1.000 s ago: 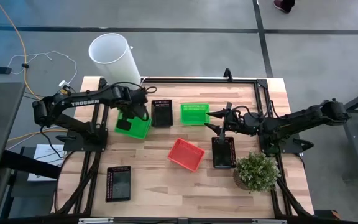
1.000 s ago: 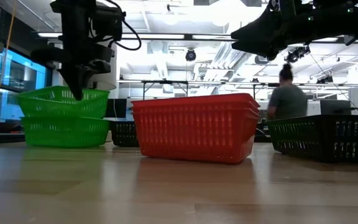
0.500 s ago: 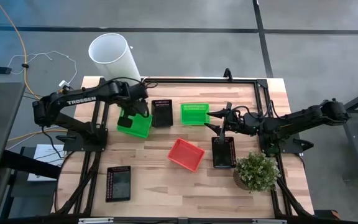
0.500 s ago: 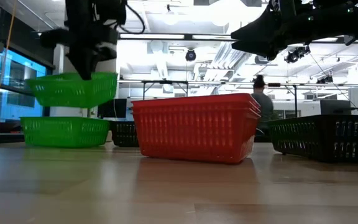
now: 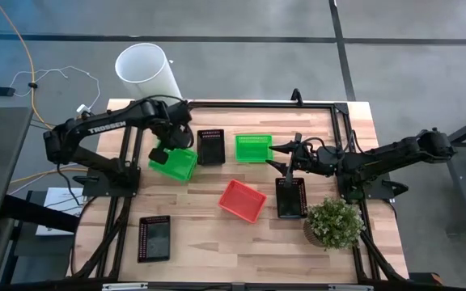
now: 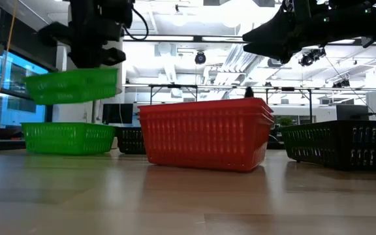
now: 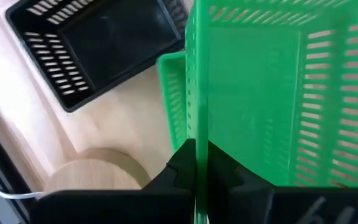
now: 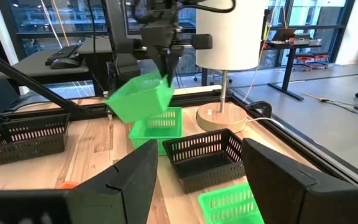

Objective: Stack baskets by color
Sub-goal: Stack the bottom green bin on the top left green bin

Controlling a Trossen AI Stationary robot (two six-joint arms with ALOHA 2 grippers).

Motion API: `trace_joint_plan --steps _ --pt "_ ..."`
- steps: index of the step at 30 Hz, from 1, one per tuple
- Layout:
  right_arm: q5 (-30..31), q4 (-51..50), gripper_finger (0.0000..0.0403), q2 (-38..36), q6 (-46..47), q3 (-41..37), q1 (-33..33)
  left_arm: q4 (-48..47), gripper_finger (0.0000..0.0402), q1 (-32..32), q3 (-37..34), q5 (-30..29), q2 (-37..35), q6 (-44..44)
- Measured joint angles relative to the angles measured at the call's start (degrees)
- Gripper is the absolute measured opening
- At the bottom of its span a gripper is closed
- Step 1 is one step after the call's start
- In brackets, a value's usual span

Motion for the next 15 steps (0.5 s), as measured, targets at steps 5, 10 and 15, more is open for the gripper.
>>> trace_joint_plan --steps 5,10,15 --pt "0.0 0.0 0.022 0.0 -0.1 0.0 0.0 1.0 0.0 2.3 0.0 1.3 2.5 0.5" --pt "0.0 -0.2 0.022 0.0 -0.2 0.0 0.0 0.9 0.0 3.1 0.0 1.4 5.9 0.9" --pt "0.0 -0.7 0.022 0.0 -0.2 0.0 -0.1 0.9 0.0 3.5 0.0 0.9 8.2 1.6"
